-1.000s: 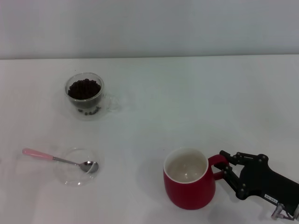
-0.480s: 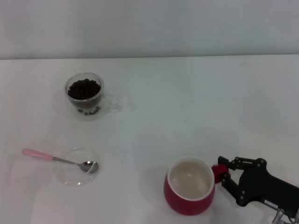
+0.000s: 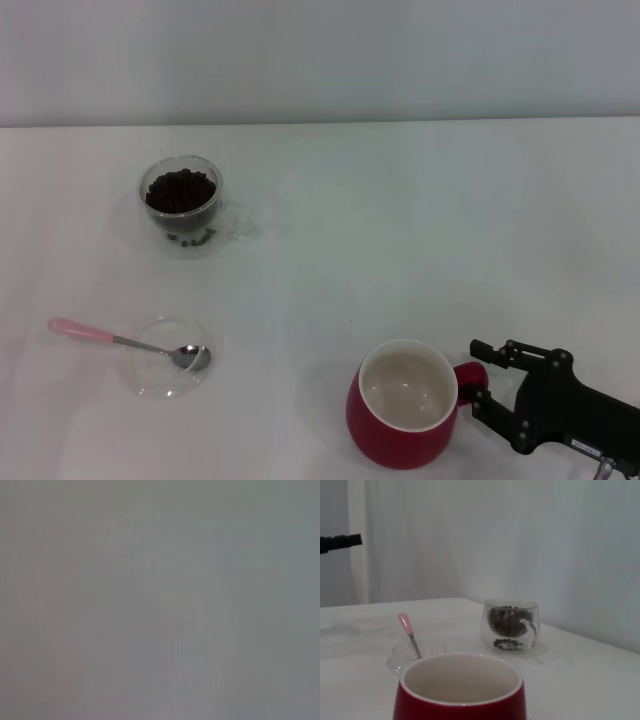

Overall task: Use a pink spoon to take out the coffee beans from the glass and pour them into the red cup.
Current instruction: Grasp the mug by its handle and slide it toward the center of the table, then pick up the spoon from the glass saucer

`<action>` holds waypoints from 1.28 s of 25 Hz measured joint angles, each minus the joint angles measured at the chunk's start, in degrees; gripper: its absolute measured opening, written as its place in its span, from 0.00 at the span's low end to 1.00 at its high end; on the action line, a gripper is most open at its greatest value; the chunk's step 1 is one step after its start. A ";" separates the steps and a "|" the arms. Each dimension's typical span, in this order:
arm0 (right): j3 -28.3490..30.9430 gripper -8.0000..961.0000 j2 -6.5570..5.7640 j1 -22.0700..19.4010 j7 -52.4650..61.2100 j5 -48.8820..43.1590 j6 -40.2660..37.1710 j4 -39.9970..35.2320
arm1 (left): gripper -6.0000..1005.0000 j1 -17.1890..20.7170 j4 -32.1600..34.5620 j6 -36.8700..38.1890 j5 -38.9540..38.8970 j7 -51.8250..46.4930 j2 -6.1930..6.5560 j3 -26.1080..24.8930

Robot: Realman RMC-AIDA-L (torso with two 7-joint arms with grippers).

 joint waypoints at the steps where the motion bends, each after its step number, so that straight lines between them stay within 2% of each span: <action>1: 0.00 0.44 -0.11 -0.27 -0.01 0.13 -0.26 -0.07 | 0.87 0.14 0.03 -0.02 -0.03 0.00 0.00 0.00; 9: 0.27 0.65 -1.15 -4.36 -0.58 0.47 -2.68 -3.46 | 0.87 0.32 -0.20 -0.29 -0.49 1.08 0.05 0.02; 13: 0.29 0.76 -2.23 -5.81 -2.75 0.54 -6.48 -4.02 | 0.87 0.36 -0.55 -0.29 -0.20 1.01 -0.02 0.26; 15: 0.38 0.78 -3.15 -6.35 -3.06 0.69 -8.15 -4.14 | 0.87 0.19 -1.03 -0.26 -0.01 -0.12 -0.05 0.35; 18: 1.11 0.80 -4.79 -6.62 -2.81 1.91 -11.00 -4.04 | 0.87 -0.06 -1.69 0.06 1.34 -7.38 0.09 2.09; 22: 5.14 0.80 -6.81 -6.99 -2.69 3.08 -14.97 -3.87 | 0.87 -0.09 -1.72 -1.02 1.80 -21.84 0.21 4.68; 27: 9.41 0.80 -7.95 -6.54 -2.66 3.11 -17.37 -4.54 | 0.87 -0.48 -1.44 -7.39 2.19 -45.22 0.42 8.55; 30: 10.35 0.80 -8.32 -6.01 -2.63 3.20 -17.72 -5.31 | 0.87 -1.07 -0.83 -10.90 2.22 -54.51 0.54 11.09; 32: 10.51 0.80 -8.27 -5.50 -2.56 3.32 -17.30 -5.79 | 0.87 -1.44 1.07 -12.89 2.24 -59.97 0.62 14.99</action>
